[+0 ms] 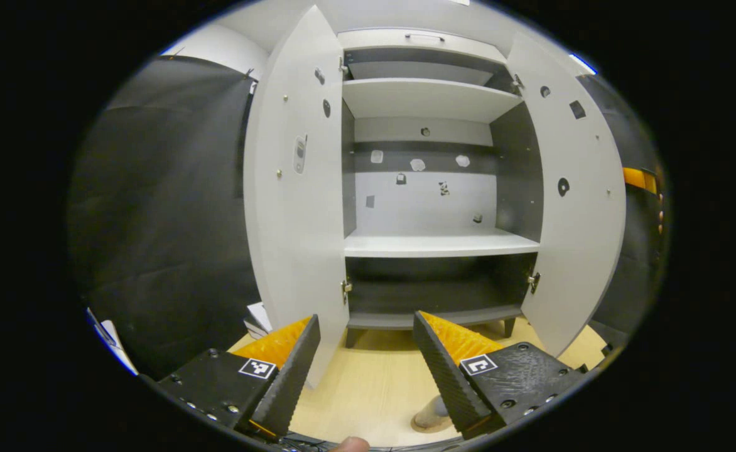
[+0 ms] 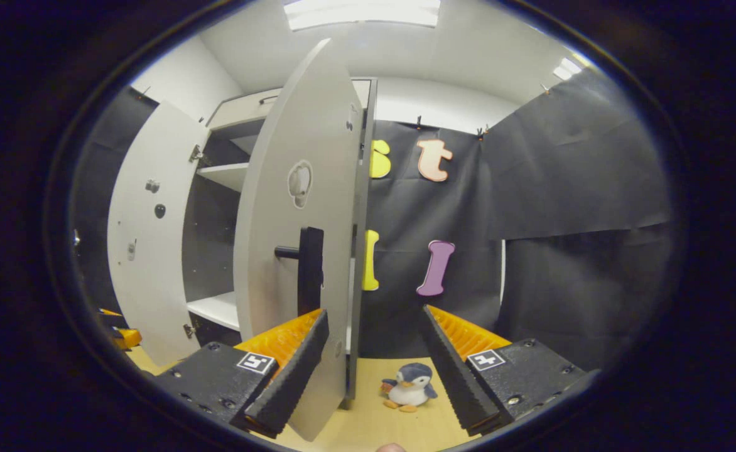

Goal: Grasp the bottle in the cabinet with the left hand and place it on the coaster, then close the right door with the right hand and the left door with the left hand.

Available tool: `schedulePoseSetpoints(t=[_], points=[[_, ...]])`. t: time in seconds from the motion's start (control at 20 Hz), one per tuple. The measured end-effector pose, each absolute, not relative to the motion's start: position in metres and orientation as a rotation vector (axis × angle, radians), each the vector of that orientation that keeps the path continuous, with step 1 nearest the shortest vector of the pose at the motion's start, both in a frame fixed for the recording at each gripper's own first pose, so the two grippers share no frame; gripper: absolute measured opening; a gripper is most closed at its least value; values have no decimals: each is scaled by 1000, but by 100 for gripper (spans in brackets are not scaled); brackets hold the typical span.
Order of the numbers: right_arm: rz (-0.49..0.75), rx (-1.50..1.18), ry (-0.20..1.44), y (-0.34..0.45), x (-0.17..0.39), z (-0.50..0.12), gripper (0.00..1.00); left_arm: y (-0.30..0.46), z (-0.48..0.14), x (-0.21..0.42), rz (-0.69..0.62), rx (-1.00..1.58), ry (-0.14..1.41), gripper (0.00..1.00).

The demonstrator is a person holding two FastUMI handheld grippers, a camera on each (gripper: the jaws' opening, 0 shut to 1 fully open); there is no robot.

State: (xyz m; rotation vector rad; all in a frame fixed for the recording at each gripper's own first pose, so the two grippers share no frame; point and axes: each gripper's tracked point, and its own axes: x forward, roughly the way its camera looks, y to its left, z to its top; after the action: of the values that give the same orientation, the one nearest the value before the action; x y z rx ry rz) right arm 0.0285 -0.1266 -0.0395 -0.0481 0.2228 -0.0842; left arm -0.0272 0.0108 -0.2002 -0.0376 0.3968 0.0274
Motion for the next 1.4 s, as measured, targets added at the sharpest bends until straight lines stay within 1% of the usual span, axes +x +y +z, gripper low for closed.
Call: schedulePoseSetpoints(t=[0.05, 0.15, 0.2, 0.25, 0.45, 0.5, 0.55, 0.6, 0.65, 0.7, 0.9, 0.95, 1.0, 1.05, 1.1, 1.15, 1.2, 1.4], points=[[-76, -50, 221, -125, 29, -38, 94, 17, -202, -29, 43, -39, 406, 90], [-60, -52, 217, -120, 29, -39, 94, 28, -198, -31, 67, -45, 400, 90], [-51, -44, 217, -117, 30, -40, 96, 34, -195, -31, 77, -44, 394, 90], [-42, -31, 220, -114, 32, -41, 96, 39, -192, -33, 88, -40, 390, 92], [0, -19, 218, -93, 37, -43, 96, 63, -183, -33, 136, -19, 375, 91], [14, -21, 219, -87, 39, -44, 94, 67, -181, -33, 144, -20, 372, 92], [27, -23, 220, -80, 41, -45, 96, 75, -180, -33, 159, -16, 365, 91], [38, -22, 221, -74, 44, -45, 94, 81, -182, -31, 167, -15, 362, 91], [46, -20, 224, -69, 47, -46, 96, 89, -186, -33, 183, -19, 377, 91], [54, -18, 224, -64, 49, -48, 97, 97, -186, -33, 201, -26, 383, 91], [91, -23, 232, -39, 62, -52, 97, 129, -172, -25, 249, 6, 361, 91], [108, -21, 233, -31, 65, -52, 97, 137, -171, -23, 261, 22, 362, 92], [132, -15, 228, -20, 70, -51, 97, 144, -168, -20, 268, 24, 360, 92], [151, -11, 227, -10, 73, -51, 97, 149, -165, -17, 278, 22, 362, 90], [167, -17, 225, -1, 75, -52, 97, 155, -162, -14, 284, 15, 360, 91], [176, -26, 220, 6, 76, -51, 94, 160, -158, -10, 290, 7, 355, 91], [182, -29, 213, 11, 78, -49, 97, 166, -153, -7, 299, -3, 348, 91], [186, -25, 215, 20, 80, -50, 97, 184, -142, 5, 318, -56, 332, 91]])
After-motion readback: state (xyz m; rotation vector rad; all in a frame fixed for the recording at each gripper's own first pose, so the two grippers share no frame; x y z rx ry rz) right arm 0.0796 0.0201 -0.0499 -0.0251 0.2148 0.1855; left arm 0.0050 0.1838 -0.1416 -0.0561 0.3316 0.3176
